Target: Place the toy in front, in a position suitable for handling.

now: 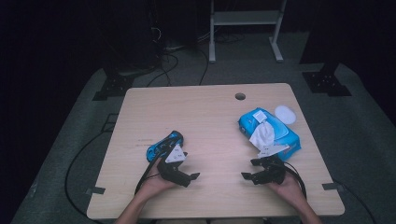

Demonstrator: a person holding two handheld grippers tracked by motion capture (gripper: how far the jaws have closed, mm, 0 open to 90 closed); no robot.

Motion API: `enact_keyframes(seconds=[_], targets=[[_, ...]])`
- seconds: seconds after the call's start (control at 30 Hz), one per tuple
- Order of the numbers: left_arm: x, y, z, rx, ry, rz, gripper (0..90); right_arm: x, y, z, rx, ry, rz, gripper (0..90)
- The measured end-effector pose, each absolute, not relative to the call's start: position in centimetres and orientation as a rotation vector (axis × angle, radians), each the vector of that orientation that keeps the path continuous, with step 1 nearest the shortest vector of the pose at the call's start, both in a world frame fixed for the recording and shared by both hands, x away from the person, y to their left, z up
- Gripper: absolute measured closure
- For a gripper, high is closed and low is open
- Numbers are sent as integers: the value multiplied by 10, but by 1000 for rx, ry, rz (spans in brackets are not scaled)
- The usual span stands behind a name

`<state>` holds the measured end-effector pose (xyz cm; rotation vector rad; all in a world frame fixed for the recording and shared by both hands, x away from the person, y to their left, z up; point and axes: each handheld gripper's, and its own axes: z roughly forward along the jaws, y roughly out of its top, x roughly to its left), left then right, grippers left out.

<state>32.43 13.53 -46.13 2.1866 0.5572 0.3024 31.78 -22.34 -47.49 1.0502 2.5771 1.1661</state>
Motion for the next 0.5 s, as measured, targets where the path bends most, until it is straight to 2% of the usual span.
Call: enact_keyframes(seconds=[0.5], targets=[[332,138,-441,2204,549,347,83,317,-230,-471,1080,2541,1191,268]])
